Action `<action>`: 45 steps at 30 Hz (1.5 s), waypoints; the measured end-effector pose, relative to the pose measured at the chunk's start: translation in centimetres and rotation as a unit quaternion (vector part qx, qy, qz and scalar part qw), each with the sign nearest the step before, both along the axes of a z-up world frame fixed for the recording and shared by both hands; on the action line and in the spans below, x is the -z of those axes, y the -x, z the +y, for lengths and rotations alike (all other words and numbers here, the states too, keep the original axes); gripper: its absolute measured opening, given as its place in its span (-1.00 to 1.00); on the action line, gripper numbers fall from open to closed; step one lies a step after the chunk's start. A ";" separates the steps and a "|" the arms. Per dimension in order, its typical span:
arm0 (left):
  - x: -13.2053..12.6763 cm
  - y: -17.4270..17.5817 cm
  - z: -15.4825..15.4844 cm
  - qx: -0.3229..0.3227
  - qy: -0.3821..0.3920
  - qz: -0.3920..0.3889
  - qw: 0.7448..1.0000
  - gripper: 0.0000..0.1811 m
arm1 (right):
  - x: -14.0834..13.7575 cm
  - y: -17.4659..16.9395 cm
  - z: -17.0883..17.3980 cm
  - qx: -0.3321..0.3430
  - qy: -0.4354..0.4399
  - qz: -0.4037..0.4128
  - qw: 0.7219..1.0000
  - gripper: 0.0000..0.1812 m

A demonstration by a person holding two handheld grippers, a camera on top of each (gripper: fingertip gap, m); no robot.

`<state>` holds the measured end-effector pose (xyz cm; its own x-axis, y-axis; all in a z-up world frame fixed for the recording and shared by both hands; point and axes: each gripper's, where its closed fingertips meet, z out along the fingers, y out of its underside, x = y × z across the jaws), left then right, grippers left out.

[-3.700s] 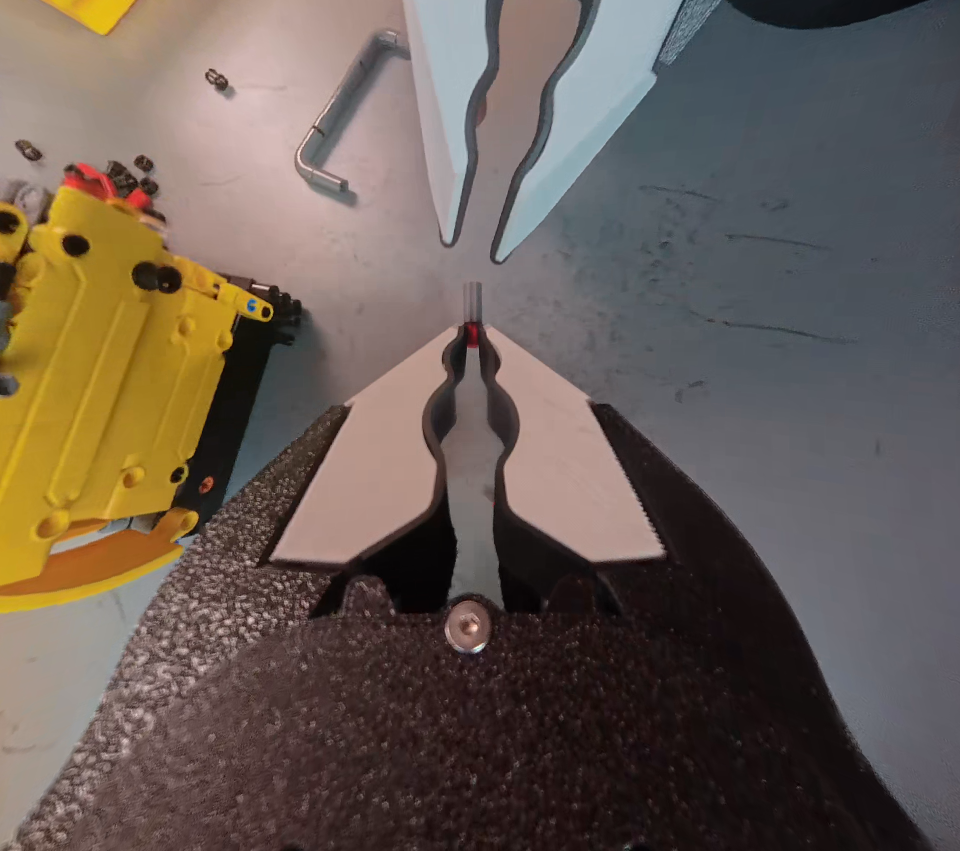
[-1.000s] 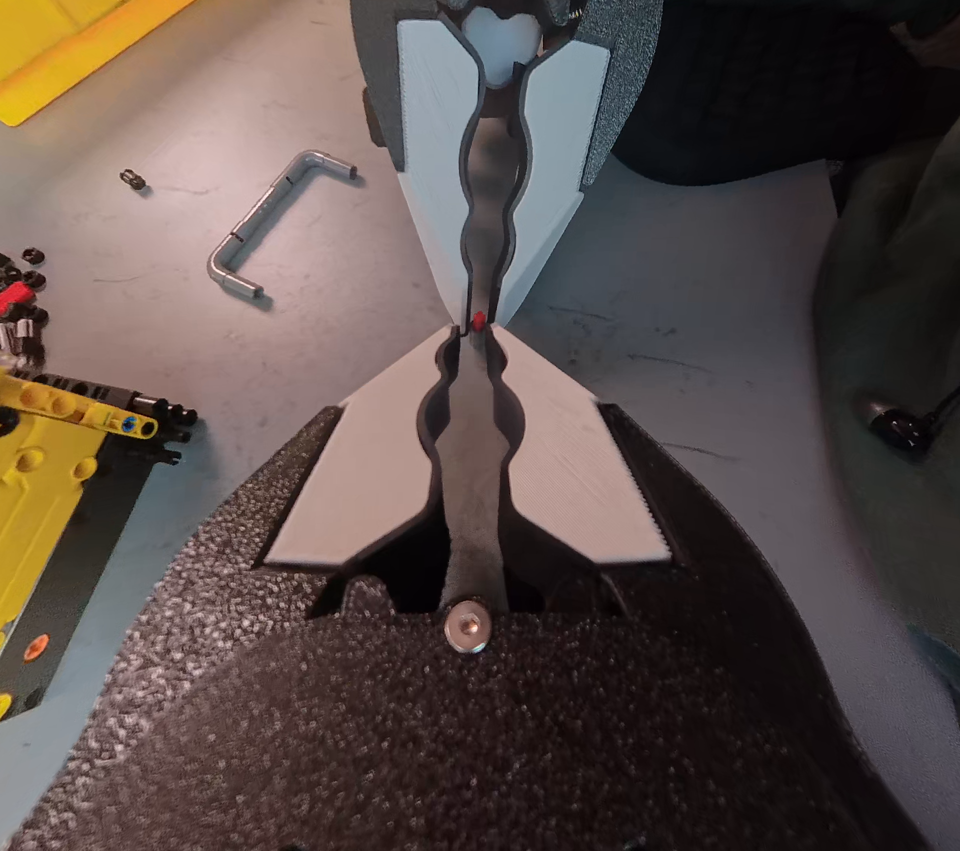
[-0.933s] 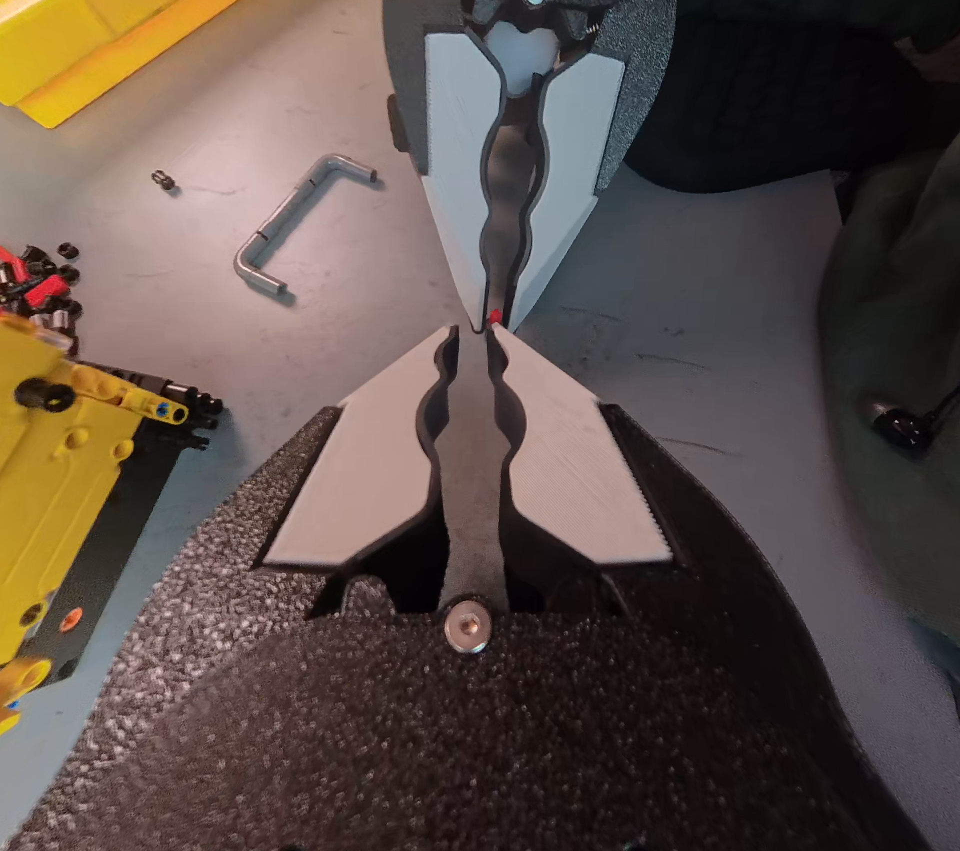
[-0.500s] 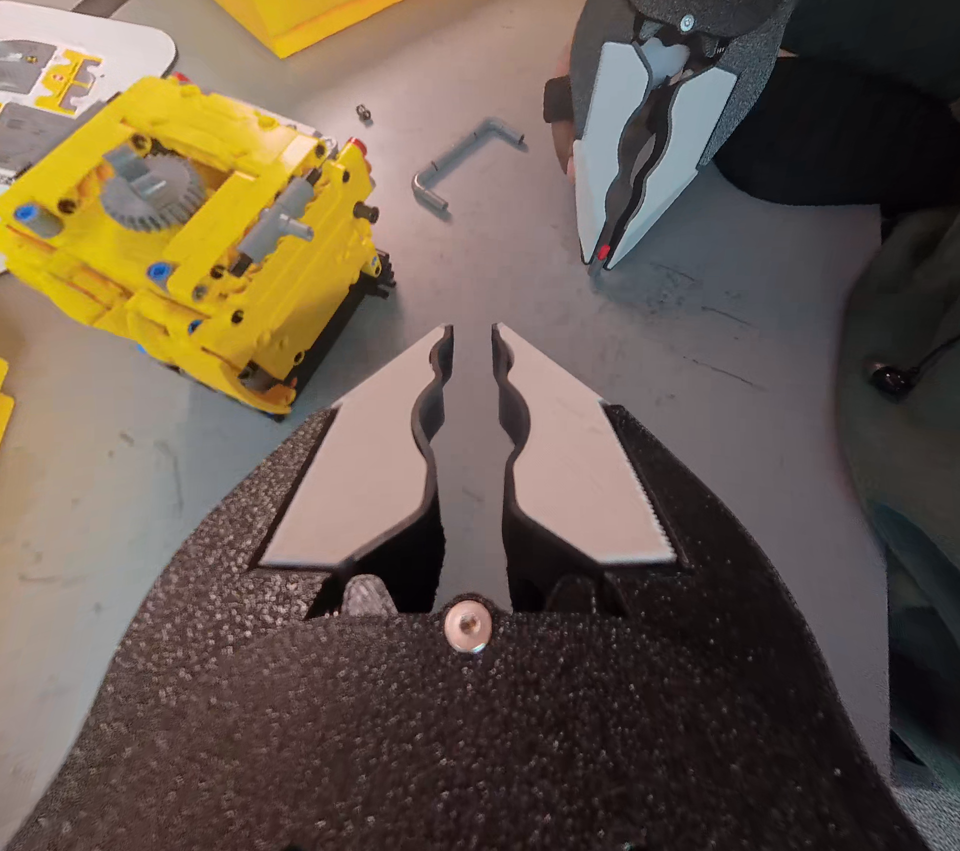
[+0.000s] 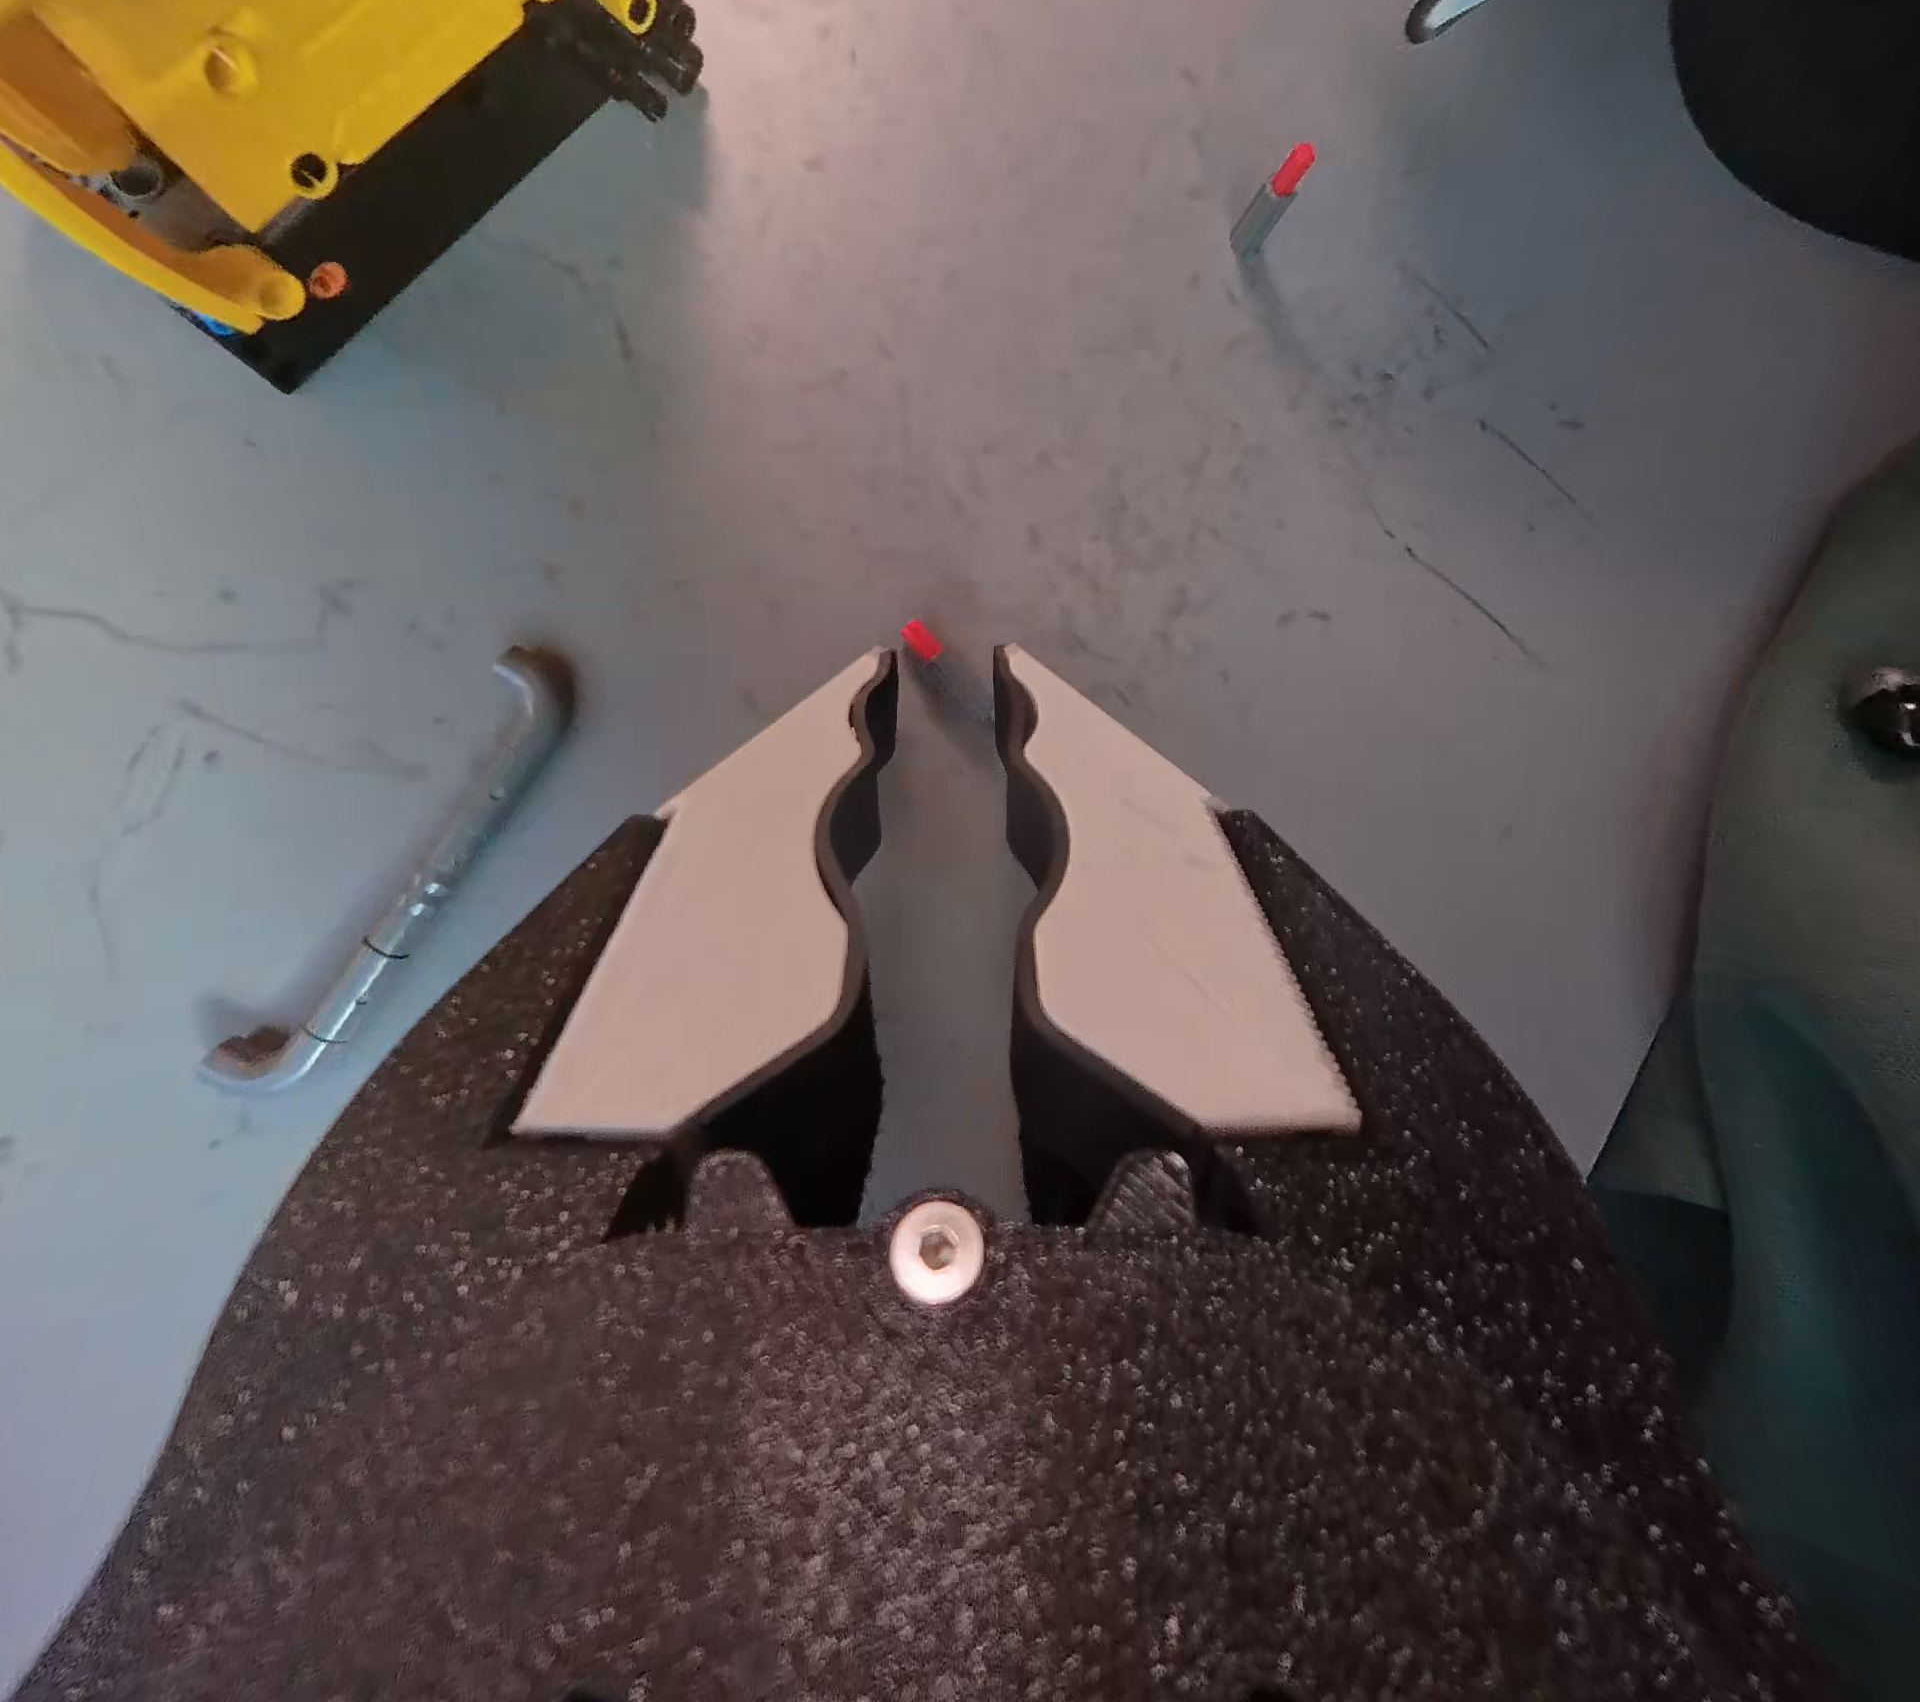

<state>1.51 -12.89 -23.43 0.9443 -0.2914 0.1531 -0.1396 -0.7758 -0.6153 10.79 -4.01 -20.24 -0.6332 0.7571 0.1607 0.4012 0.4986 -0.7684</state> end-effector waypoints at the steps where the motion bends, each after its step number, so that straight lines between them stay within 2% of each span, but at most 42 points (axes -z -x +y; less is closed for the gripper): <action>1: 0.2 0.0 0.0 -0.003 0.007 0.009 1.000 -0.82 | -0.2 -0.1 0.0 0.002 -0.001 0.005 1.000 -0.81; 4: 0.9 0.3 0.0 0.005 0.015 0.050 0.999 -0.93 | -0.7 -0.3 -0.1 0.009 0.000 0.019 1.000 -0.81; 7: 0.6 0.2 0.5 0.027 -0.015 0.060 0.998 -0.94 | -2.0 -0.2 -0.6 0.015 0.022 0.048 0.999 -0.82; 10: -2.9 -3.2 1.6 0.096 -0.130 -0.022 0.987 -0.94 | -3.6 0.3 -1.9 0.010 0.052 0.083 0.995 -0.82; 14: -9.4 -7.5 1.7 0.180 -0.310 -0.122 0.925 -0.94 | -6.4 1.3 -4.6 -0.005 0.127 0.138 0.982 -0.84; 16: -10.9 -8.2 1.6 0.192 -0.341 -0.167 0.905 -0.93 | -7.6 1.4 -6.0 -0.022 0.168 0.151 0.974 -0.86; 20: -11.4 -8.6 1.4 0.209 -0.351 -0.189 0.893 -0.93 | -8.7 1.3 -7.3 -0.045 0.200 0.155 0.966 -0.87; 24: -11.1 -8.9 1.1 0.218 -0.348 -0.181 0.894 -0.94 | -8.6 1.4 -8.0 -0.058 0.196 0.148 0.968 -0.95; 30: -10.5 -8.1 1.1 0.211 -0.335 -0.155 0.905 -0.92 | -8.0 2.2 -7.9 -0.053 0.178 0.122 0.975 -0.96; 33: -10.0 -4.1 1.5 0.167 -0.313 -0.085 0.931 -0.83 | -6.9 3.9 -6.8 -0.003 0.149 0.077 0.986 -0.96; 36: -7.1 4.2 1.2 0.068 -0.223 0.056 0.971 -0.78 | -4.1 5.5 -5.9 0.040 0.092 0.016 0.995 -0.96; 38: -5.0 7.6 -0.1 0.037 -0.162 0.095 0.981 -0.72 | -2.6 6.1 -6.4 0.046 0.075 -0.013 0.996 -0.96; 41: -2.6 9.7 -1.3 0.036 -0.122 0.111 0.986 -0.72 | -0.6 6.7 -7.2 0.042 0.046 -0.044 0.997 -0.95; 45: -0.4 9.8 -1.3 0.084 -0.093 0.120 0.985 -0.75 | 1.0 7.2 -7.5 0.040 0.009 -0.066 0.997 -0.96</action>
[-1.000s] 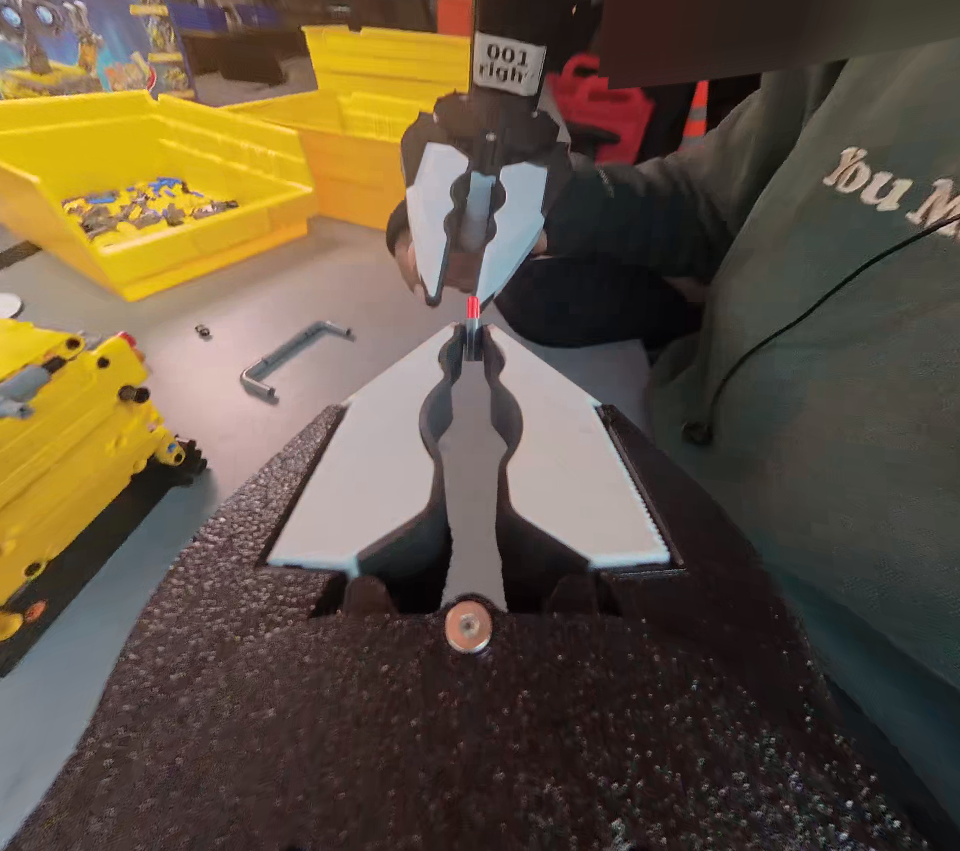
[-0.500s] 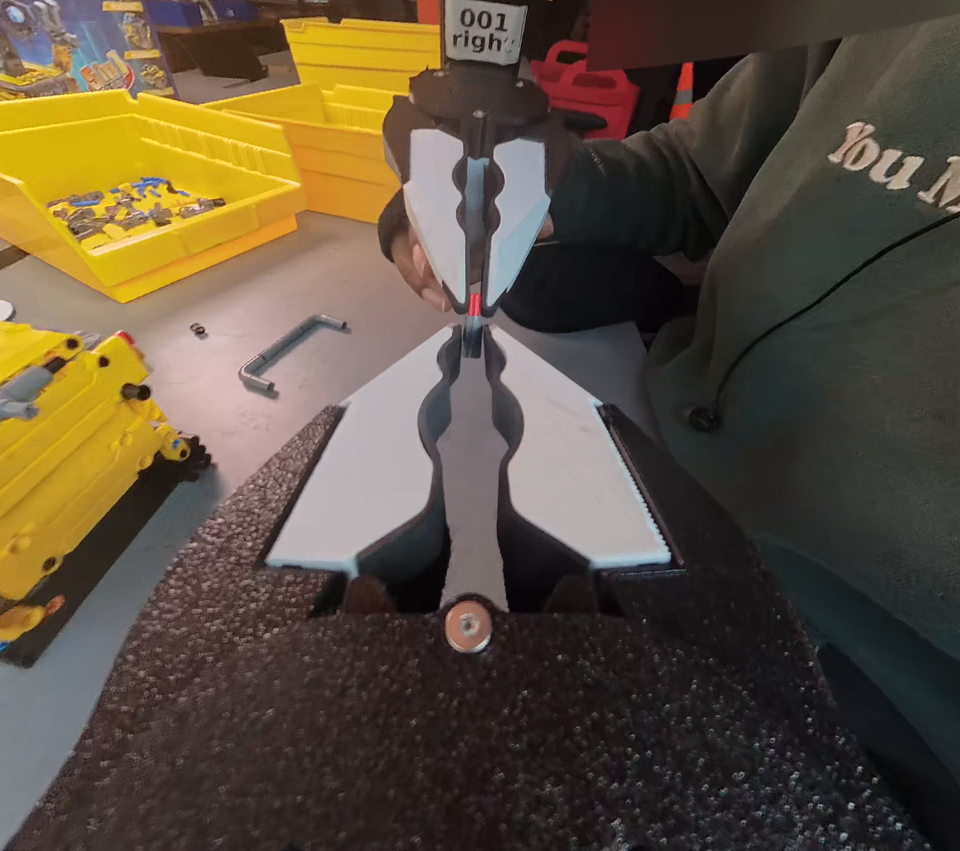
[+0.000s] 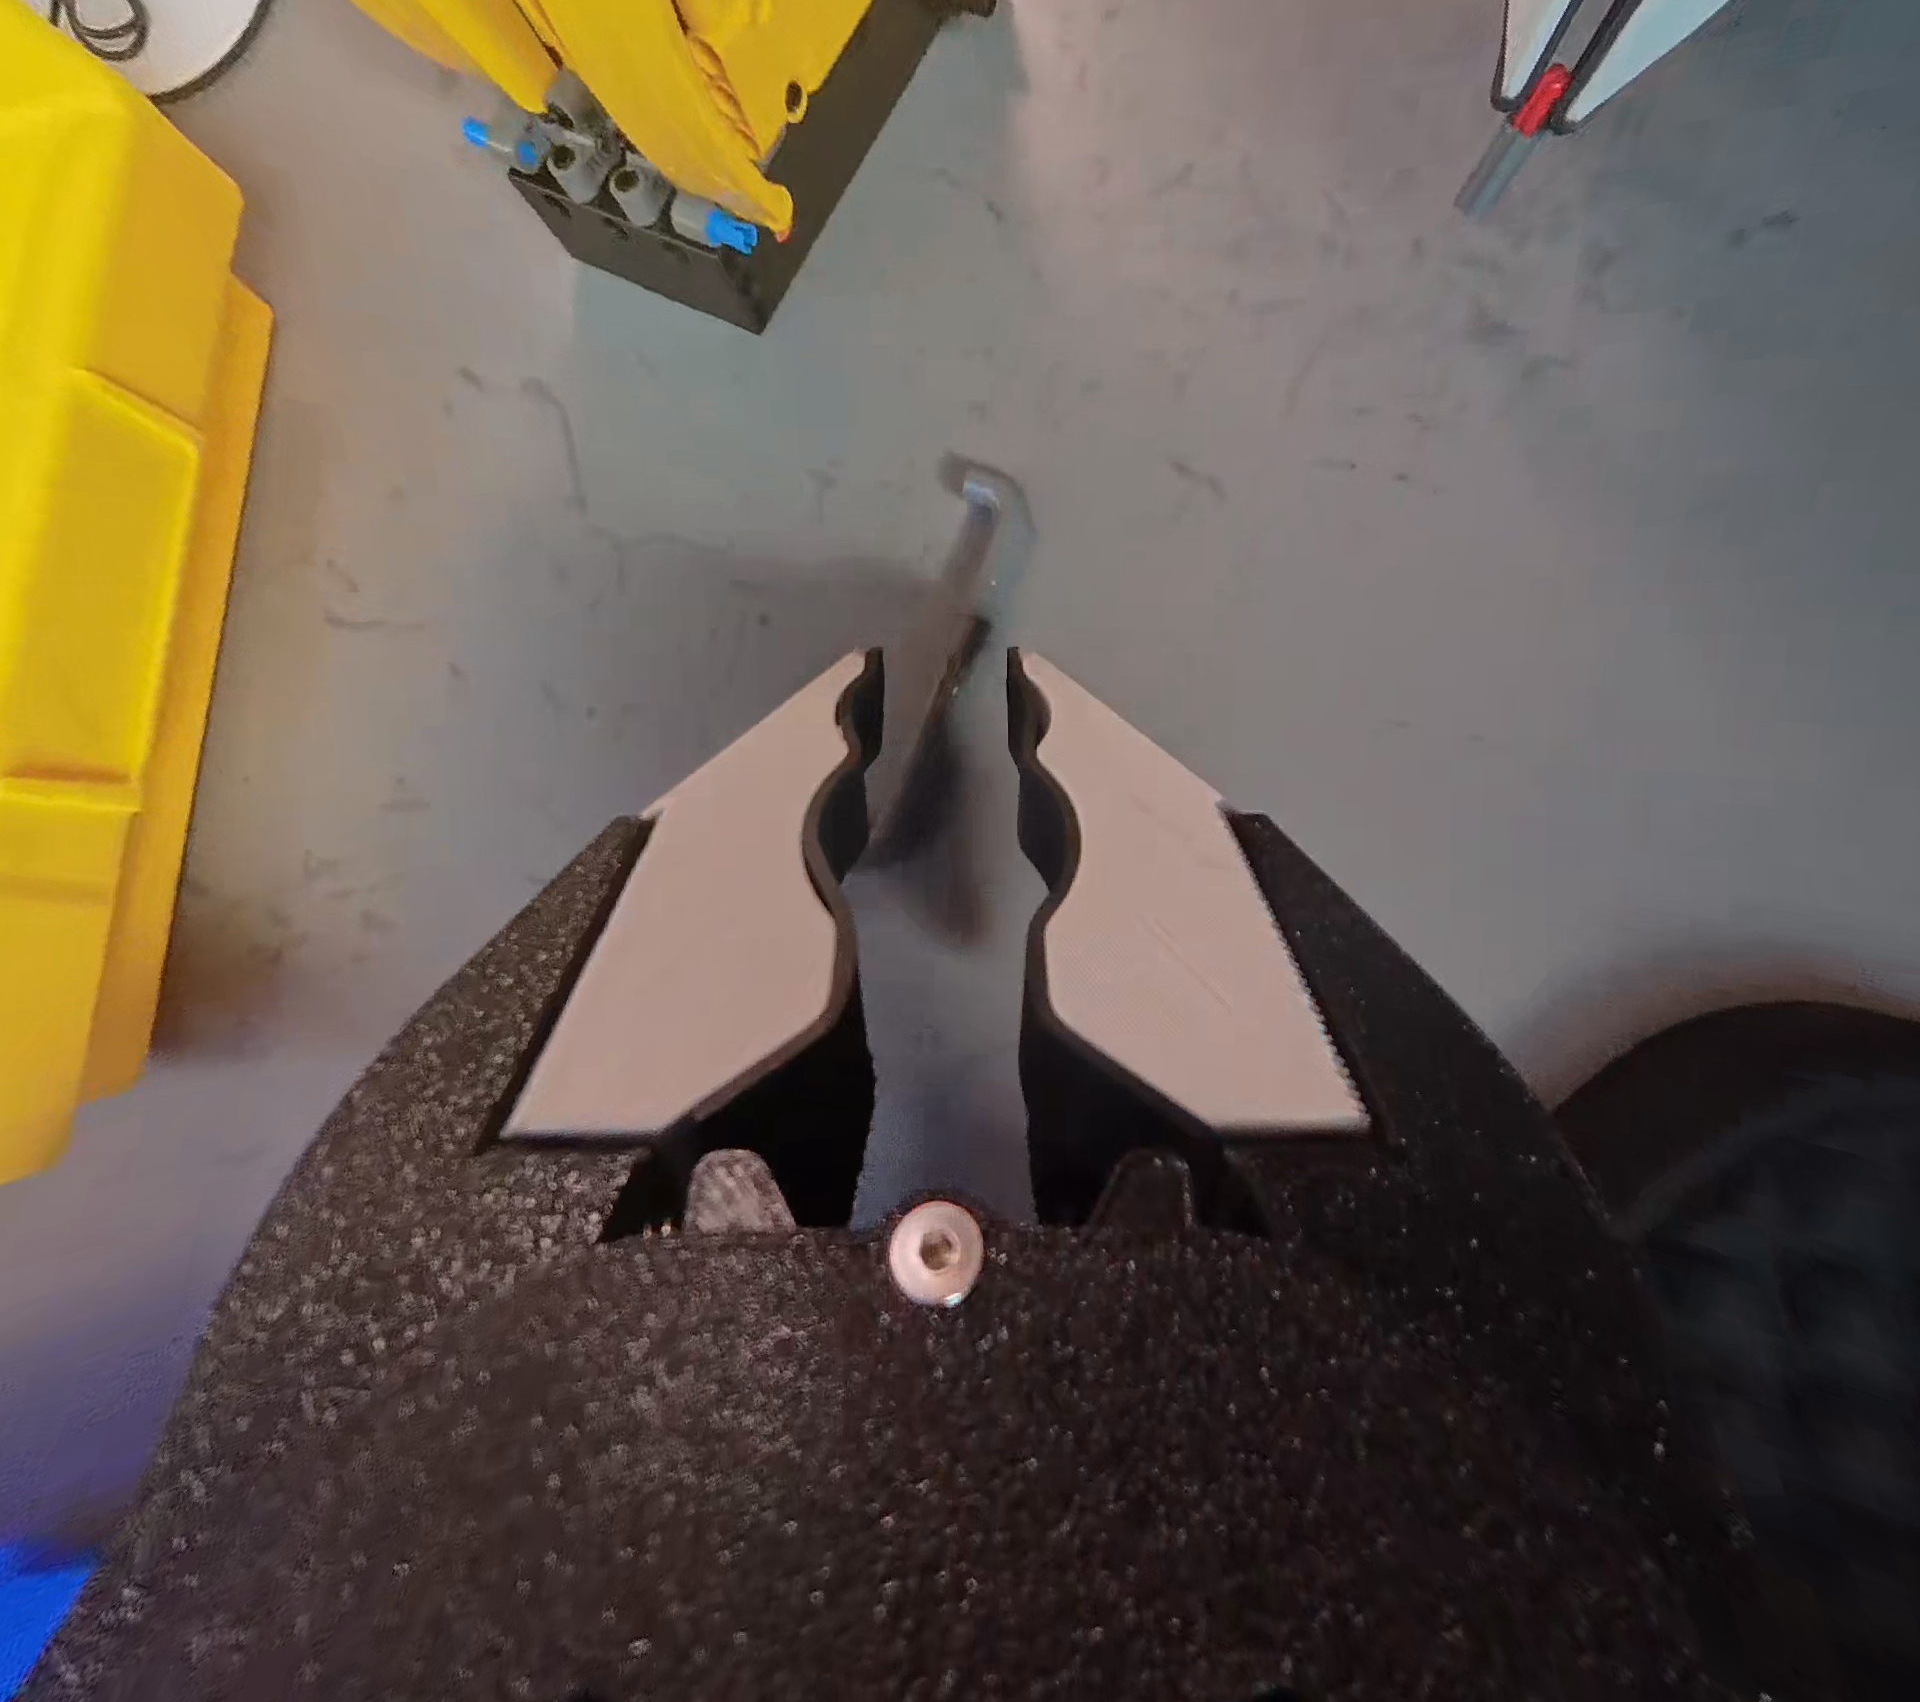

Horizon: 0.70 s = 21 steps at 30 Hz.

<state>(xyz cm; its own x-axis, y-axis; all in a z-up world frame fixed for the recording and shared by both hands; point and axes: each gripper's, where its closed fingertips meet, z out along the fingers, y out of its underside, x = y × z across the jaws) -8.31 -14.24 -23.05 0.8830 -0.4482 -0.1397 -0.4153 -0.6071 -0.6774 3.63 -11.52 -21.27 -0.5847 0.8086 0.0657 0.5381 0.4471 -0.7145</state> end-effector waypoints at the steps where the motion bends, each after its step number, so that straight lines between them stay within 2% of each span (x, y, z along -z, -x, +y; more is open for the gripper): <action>1: 0.4 0.2 0.1 0.006 0.010 0.009 1.000 -0.76 | 0.2 0.0 0.0 -0.001 -0.004 -0.006 1.000 -0.96; 6: 1.2 -0.1 0.1 0.031 0.050 0.009 0.998 -0.93 | 0.9 -0.1 0.1 -0.004 -0.018 -0.026 0.999 -0.96; 10: 1.3 -0.5 0.3 0.025 0.059 0.004 0.998 -0.94 | 1.4 -0.1 0.0 -0.009 -0.027 -0.032 0.999 -0.95; 13: 0.9 -1.8 0.5 0.029 0.059 -0.028 0.997 -0.94 | 1.4 0.0 0.0 -0.013 -0.034 -0.032 0.999 -0.95; 16: -0.5 -4.4 0.9 0.057 0.052 -0.091 0.993 -0.94 | 1.3 -0.1 -0.1 -0.019 -0.032 -0.033 0.999 -0.92; 19: -2.3 -6.8 1.6 0.084 0.053 -0.145 0.984 -0.94 | -0.3 -0.5 0.8 -0.022 -0.020 -0.014 0.999 -0.81; 21: -3.4 -8.3 2.0 0.100 0.060 -0.184 0.976 -0.94 | -3.2 -1.2 2.1 -0.035 -0.010 0.028 0.999 -0.81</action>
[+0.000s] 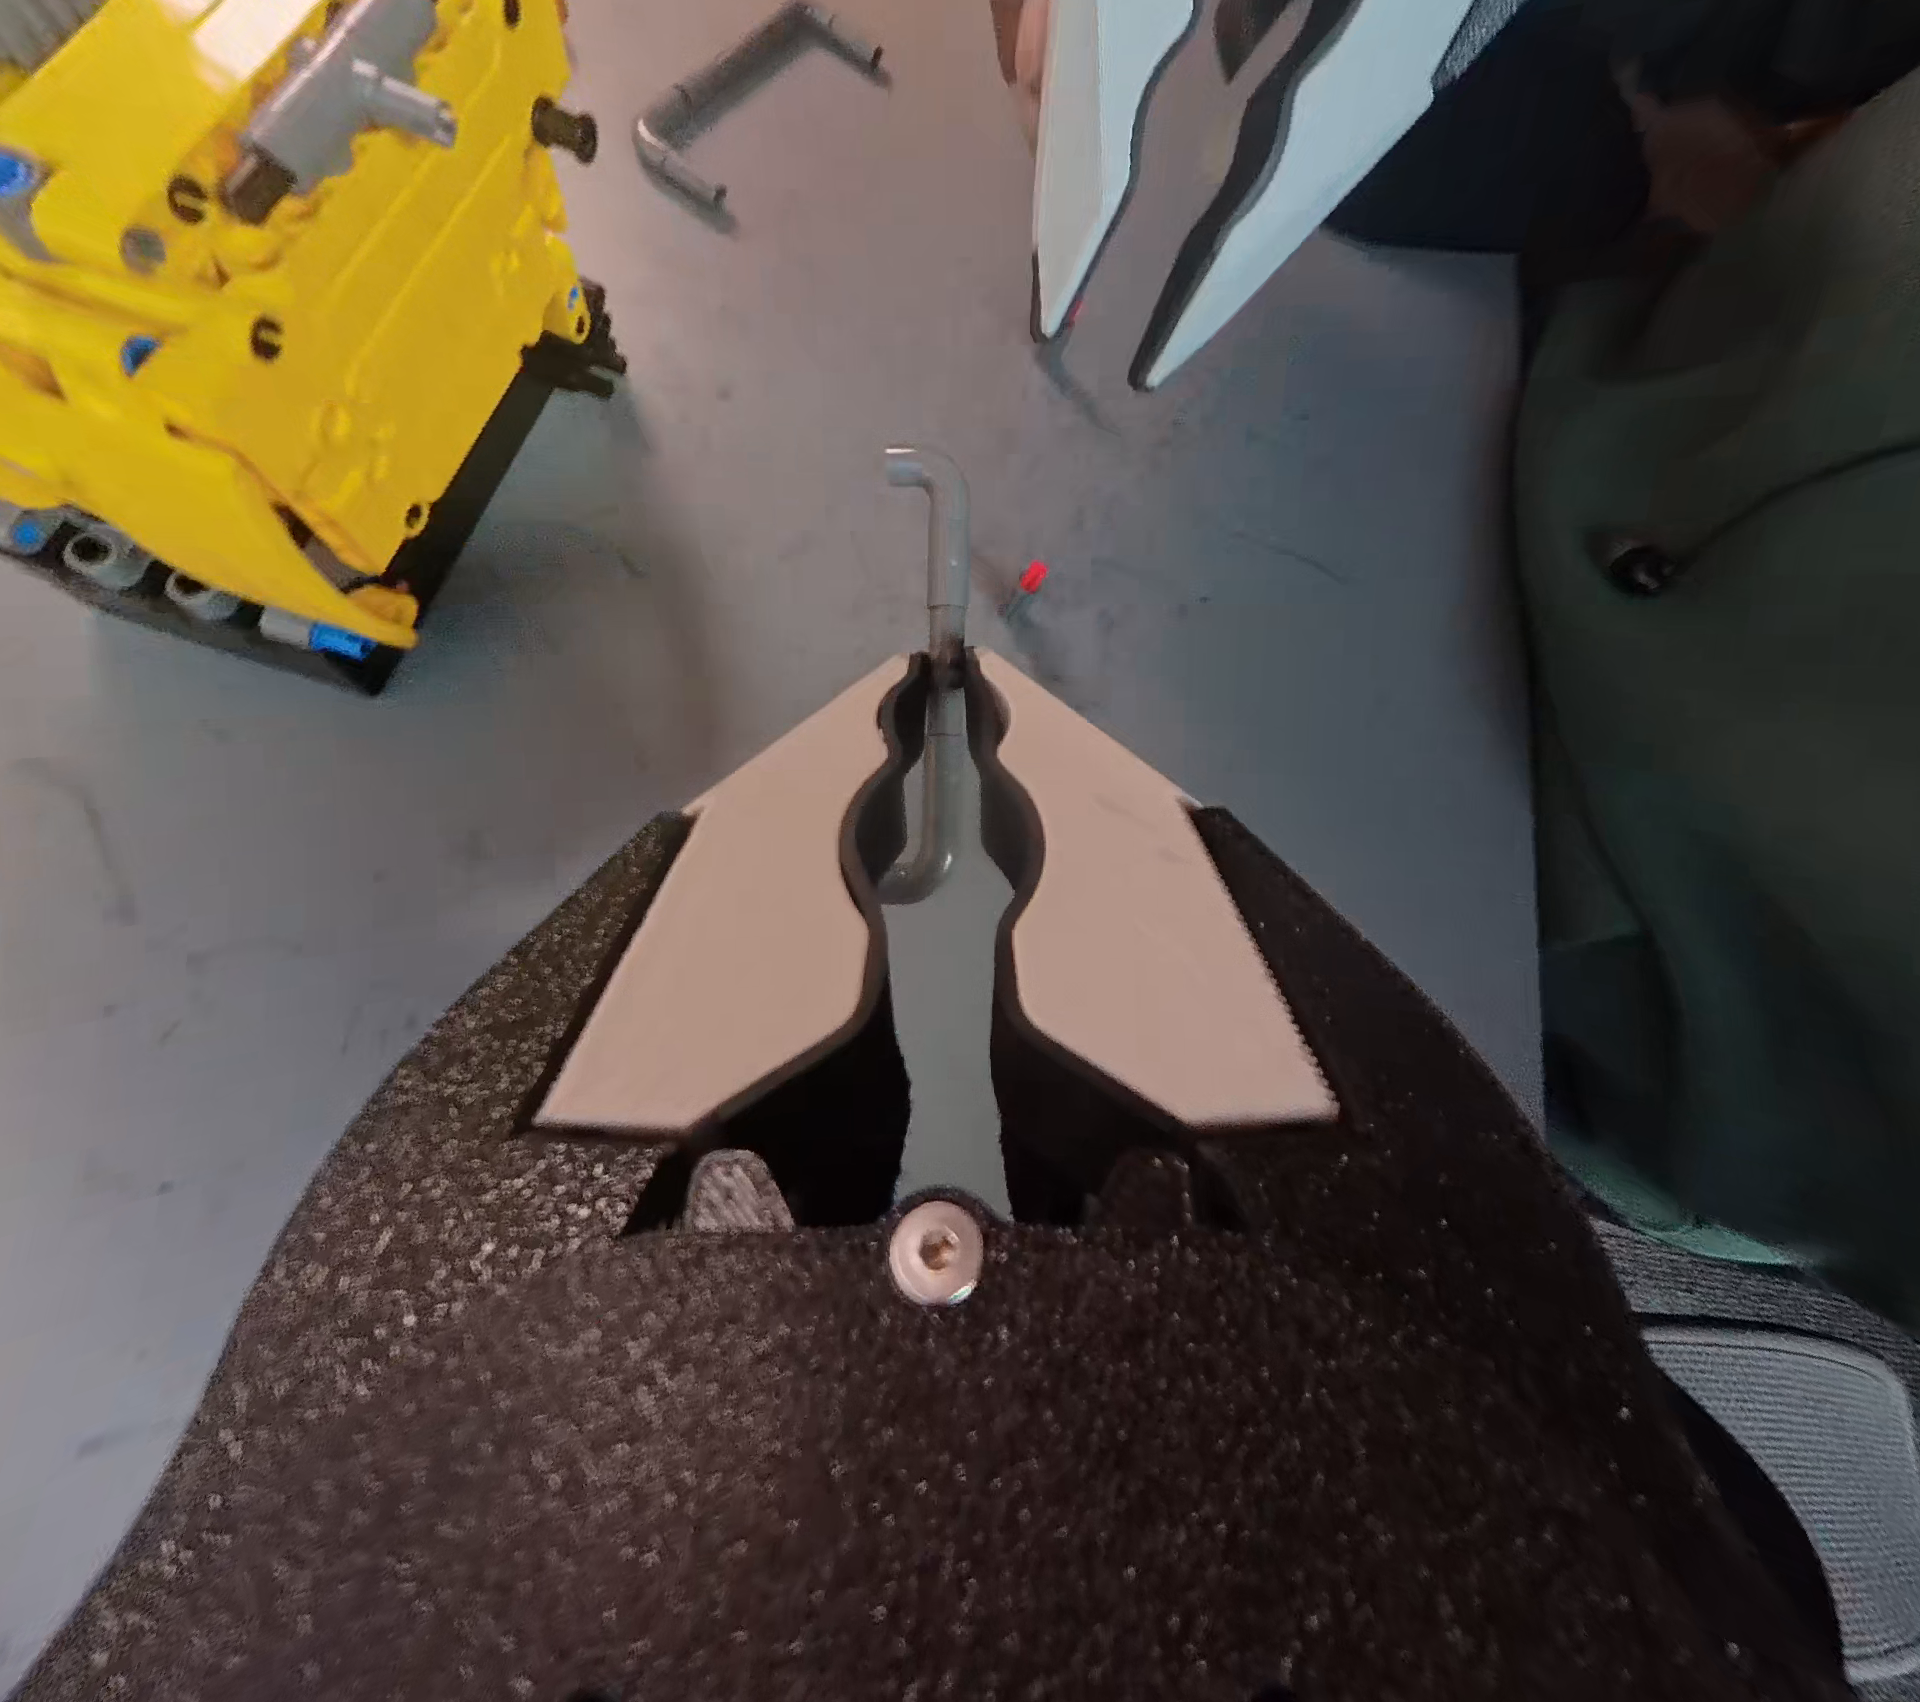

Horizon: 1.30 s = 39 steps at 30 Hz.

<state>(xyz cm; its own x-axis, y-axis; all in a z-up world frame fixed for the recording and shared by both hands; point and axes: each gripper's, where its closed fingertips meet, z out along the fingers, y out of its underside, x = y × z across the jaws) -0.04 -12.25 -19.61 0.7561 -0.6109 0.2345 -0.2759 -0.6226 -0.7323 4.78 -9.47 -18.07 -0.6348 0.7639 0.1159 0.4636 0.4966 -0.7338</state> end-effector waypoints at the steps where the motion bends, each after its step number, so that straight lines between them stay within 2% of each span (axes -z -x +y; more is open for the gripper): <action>1: -0.6 -0.7 0.2 0.008 0.004 -0.018 1.000 -0.94 | -1.7 -0.4 0.8 -0.004 0.004 0.031 1.000 -0.81; 3: -1.7 -2.1 0.6 0.031 0.018 -0.055 0.998 -0.94 | -4.1 -1.3 2.6 -0.004 -0.005 0.081 0.997 -0.81; 5: -2.9 -3.7 1.3 0.053 0.035 -0.097 0.993 -0.94 | -5.1 -2.0 3.9 -0.006 -0.020 0.119 0.993 -0.80; 10: -4.9 -7.4 2.9 0.104 0.084 -0.169 0.976 -0.94 | -3.4 -3.1 3.2 -0.036 -0.030 0.117 0.992 -0.78; 12: -5.0 -8.3 3.2 0.118 0.096 -0.176 0.973 -0.94 | -2.7 -3.4 3.1 -0.040 -0.027 0.111 0.993 -0.88; 16: -5.4 -8.3 3.8 0.106 0.080 -0.201 0.970 -0.93 | -2.8 -3.8 3.6 -0.013 0.039 0.107 0.993 -0.92; 19: -5.5 -7.1 3.5 0.086 0.020 -0.178 0.980 -0.80 | -2.3 -4.1 4.4 0.024 0.097 0.093 0.991 -0.93; 22: -4.1 -5.9 3.3 0.046 -0.046 -0.116 0.991 -0.78 | -2.0 -4.6 4.3 0.034 0.157 0.081 0.984 -0.93; 25: -2.9 -6.1 2.7 0.034 -0.085 -0.067 0.994 -0.77 | -1.5 -3.9 4.5 0.067 0.190 0.064 0.978 -0.93; 27: -2.6 -6.2 2.8 0.022 -0.104 -0.047 0.993 -0.79 | -1.6 -3.4 4.3 0.079 0.213 0.056 0.972 -0.93; 28: -2.5 -6.1 3.0 0.011 -0.114 -0.037 0.993 -0.89 | -1.7 -3.3 4.1 0.077 0.219 0.055 0.971 -0.93; 33: -1.5 -6.0 2.7 0.035 -0.110 -0.009 0.993 -0.93 | -0.4 -3.9 3.2 0.044 0.165 0.049 0.984 -0.93; 36: -0.2 -5.8 2.1 0.055 -0.102 0.013 0.993 -0.93 | 1.0 -4.6 2.7 0.012 0.102 0.051 0.993 -0.83; 39: 0.4 -5.8 1.7 0.065 -0.104 0.020 0.992 -0.93 | 0.9 -4.7 2.3 0.001 0.098 0.056 0.994 -0.84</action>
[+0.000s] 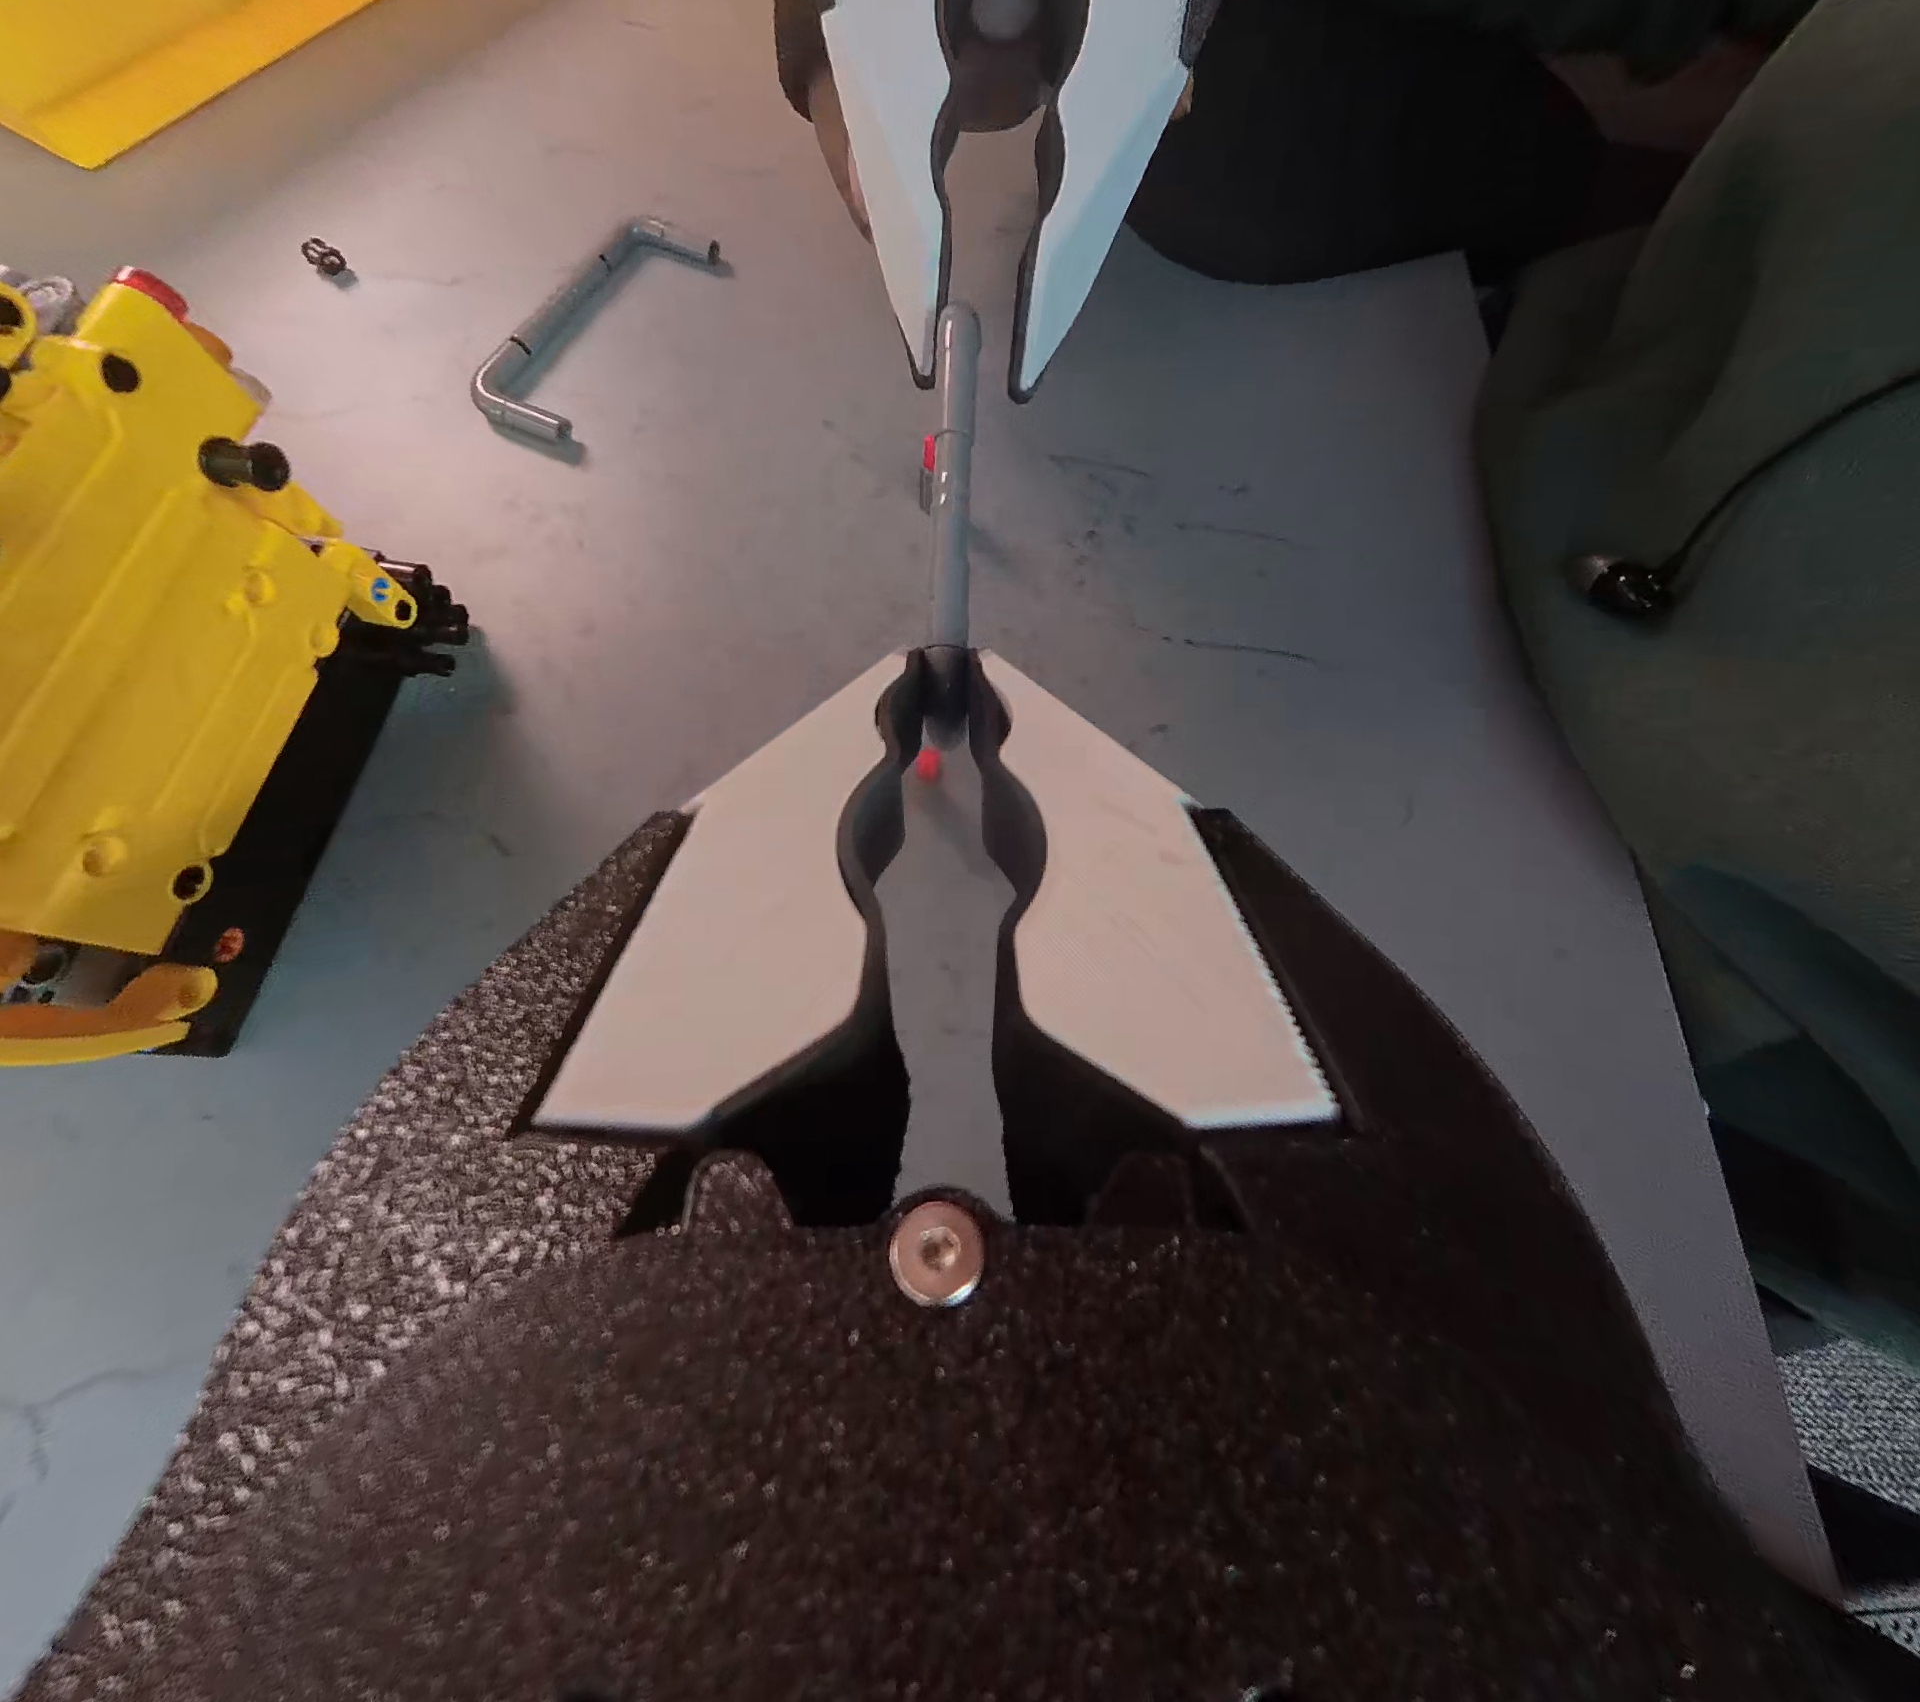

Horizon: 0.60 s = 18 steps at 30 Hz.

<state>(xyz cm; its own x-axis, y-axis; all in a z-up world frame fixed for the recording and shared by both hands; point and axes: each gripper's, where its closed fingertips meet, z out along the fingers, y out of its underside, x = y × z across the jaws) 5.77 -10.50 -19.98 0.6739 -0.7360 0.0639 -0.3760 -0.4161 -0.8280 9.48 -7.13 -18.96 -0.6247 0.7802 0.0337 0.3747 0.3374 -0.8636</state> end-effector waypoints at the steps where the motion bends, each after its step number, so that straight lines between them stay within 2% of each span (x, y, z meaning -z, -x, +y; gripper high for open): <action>1: 0.0 0.0 0.0 0.000 -0.002 0.002 1.000 -0.93 | 0.1 0.1 0.2 0.003 -0.004 0.000 1.000 -0.87; 10: 1.0 -0.2 0.6 0.005 0.008 0.027 1.000 -0.93 | 1.7 -0.2 0.9 0.001 -0.026 -0.030 0.999 -0.91; 18: 1.7 -0.3 0.8 0.004 0.010 0.057 0.998 -0.93 | 1.6 -0.4 1.3 0.007 -0.038 -0.031 0.999 -0.91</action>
<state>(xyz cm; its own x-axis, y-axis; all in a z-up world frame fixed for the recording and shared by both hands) 6.05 -9.72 -21.69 0.6714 -0.7411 0.0010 -0.4715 -0.4282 -0.7710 9.85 -5.84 -20.54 -0.6165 0.7855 0.0546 0.4319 0.3953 -0.8107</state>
